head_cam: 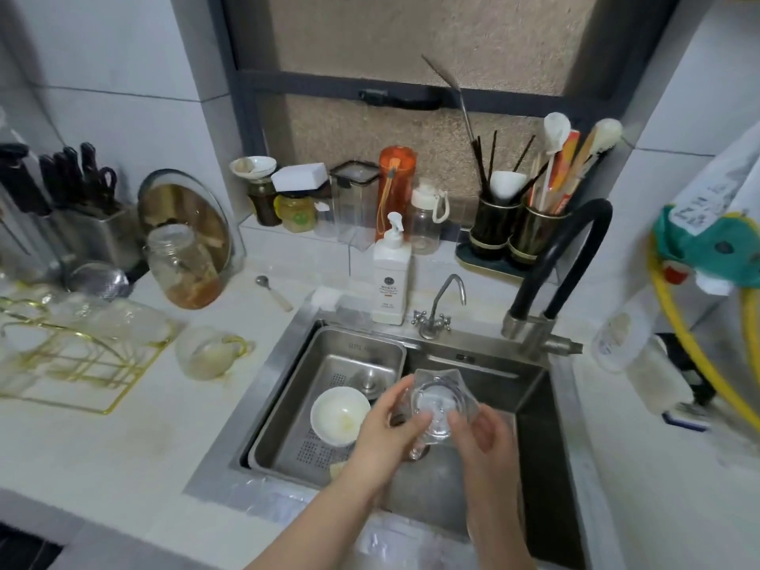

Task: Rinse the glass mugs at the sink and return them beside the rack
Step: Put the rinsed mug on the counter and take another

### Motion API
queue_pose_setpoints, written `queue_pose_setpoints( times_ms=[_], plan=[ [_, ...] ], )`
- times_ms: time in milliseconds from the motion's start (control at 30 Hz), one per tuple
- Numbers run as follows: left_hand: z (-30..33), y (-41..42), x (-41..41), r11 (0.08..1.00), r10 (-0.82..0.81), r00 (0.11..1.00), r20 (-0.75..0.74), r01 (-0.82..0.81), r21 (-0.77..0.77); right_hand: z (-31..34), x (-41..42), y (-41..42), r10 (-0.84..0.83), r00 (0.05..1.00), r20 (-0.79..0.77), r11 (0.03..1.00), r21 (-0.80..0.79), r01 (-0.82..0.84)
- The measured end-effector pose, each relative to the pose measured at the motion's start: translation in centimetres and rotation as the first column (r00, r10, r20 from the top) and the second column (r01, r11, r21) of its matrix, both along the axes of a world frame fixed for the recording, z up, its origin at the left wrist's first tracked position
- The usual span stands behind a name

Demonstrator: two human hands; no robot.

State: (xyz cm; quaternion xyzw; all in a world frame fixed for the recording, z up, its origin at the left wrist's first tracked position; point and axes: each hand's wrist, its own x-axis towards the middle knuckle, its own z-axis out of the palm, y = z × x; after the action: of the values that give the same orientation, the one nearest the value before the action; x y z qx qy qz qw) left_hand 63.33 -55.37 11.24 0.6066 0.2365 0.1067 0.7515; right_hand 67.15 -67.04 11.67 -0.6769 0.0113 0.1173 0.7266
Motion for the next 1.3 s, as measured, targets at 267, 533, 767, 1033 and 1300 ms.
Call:
queue_pose_setpoints(
  times_ms=[267,533,767,1033,1300],
  plan=[
    [0.8,4.1,-4.1,0.984,0.175,0.984,0.027,-0.174,-0.04,1.5,-2.6,4.6,0.164,0.984,0.065,0.986,0.001,-0.165],
    [2.5,12.4,-11.9,0.927,0.375,0.924,0.07,-0.374,-0.032,2.8,-8.4,13.9,0.326,0.941,0.086,0.942,0.049,-0.331],
    [4.2,24.0,-23.2,0.879,0.47,0.876,0.113,-0.476,0.032,3.1,-17.8,26.2,0.502,0.856,0.125,0.86,0.028,-0.509],
    [3.1,34.7,-34.0,0.829,0.552,0.831,0.066,-0.555,0.064,1.2,-27.3,37.6,0.59,0.802,0.09,0.804,0.024,-0.594],
    [1.2,42.4,-37.0,0.767,0.641,0.767,-0.003,-0.641,0.024,-0.3,-30.1,46.2,0.6,0.8,-0.003,0.8,0.024,-0.599]
  ],
)
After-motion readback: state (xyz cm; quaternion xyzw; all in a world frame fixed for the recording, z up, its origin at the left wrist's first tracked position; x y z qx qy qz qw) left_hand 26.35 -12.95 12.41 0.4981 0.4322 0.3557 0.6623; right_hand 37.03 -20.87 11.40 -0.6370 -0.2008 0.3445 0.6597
